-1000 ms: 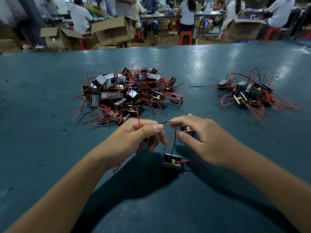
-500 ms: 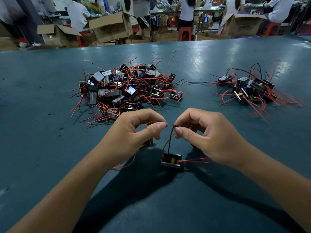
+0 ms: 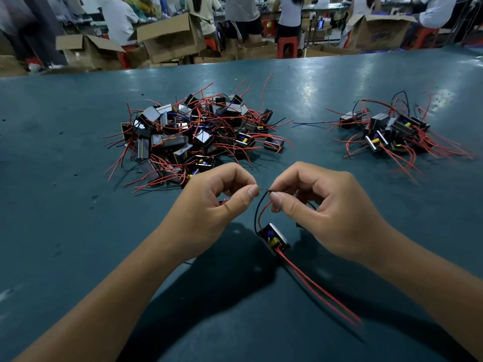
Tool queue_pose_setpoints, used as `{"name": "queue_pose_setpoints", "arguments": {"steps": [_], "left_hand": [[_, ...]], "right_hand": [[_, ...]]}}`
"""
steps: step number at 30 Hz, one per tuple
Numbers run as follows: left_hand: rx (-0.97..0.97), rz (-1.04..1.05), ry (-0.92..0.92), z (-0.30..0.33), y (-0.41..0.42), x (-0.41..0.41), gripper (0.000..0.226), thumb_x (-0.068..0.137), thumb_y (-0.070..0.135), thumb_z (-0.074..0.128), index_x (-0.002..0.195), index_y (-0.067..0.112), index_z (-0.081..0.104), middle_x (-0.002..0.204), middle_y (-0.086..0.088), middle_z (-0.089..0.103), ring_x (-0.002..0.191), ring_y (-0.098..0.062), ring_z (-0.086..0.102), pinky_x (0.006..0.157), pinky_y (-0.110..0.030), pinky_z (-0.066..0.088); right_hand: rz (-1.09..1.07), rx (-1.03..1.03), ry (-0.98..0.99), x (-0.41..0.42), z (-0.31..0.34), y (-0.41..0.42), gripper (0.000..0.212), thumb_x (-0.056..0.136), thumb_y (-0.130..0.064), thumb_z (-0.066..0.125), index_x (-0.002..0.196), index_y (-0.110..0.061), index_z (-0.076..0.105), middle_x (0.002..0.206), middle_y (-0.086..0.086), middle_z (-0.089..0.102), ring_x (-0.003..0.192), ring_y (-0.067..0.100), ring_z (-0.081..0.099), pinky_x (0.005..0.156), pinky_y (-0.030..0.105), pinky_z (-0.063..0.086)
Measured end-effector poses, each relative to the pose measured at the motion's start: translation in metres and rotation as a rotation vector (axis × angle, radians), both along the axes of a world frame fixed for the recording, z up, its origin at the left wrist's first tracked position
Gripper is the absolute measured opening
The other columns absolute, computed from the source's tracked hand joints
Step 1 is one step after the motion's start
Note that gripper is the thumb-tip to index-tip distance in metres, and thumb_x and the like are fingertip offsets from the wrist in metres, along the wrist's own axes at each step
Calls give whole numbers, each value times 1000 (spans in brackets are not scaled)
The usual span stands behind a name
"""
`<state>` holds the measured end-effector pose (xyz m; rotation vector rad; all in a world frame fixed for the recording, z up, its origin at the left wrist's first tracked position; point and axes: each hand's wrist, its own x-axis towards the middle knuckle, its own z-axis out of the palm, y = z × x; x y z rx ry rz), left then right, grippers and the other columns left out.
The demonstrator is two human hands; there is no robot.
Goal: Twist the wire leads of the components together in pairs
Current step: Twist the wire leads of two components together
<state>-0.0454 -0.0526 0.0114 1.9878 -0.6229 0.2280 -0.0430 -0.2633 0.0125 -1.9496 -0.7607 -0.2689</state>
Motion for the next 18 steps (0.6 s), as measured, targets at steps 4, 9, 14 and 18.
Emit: {"name": "queue_pose_setpoints", "arguments": {"steps": [4,9,14,18], "left_hand": [[20,44,-4,-3,-1,2,12,99,18,60,87,17,62,70,5,58,61,-8,53,60,-15,43],[-85,135,172,-5,6,9,13,99,16,59,87,14,63,60,4,54,54,-11,50,53,-22,44],[-169,89,230,-5,5,7,6,96,19,65,93,15,69,56,10,49,50,-8,44,49,-19,39],[-152,-40,228,-6,-8,0,20,87,33,68,96,16,73,59,9,43,51,-4,35,49,-14,29]], "right_hand": [[23,-6,-38,-2,0,3,2,92,-21,66,92,-22,67,81,-10,69,74,12,66,64,18,48],[-39,22,100,9,0,-5,5,92,-22,66,88,-25,65,78,-8,72,75,10,70,65,22,52],[21,186,339,14,1,-8,3,93,-7,64,92,-9,65,73,5,73,56,4,62,50,15,45],[141,242,444,12,3,-7,4,93,-6,64,97,-7,65,79,8,73,72,13,67,53,21,48]]}}
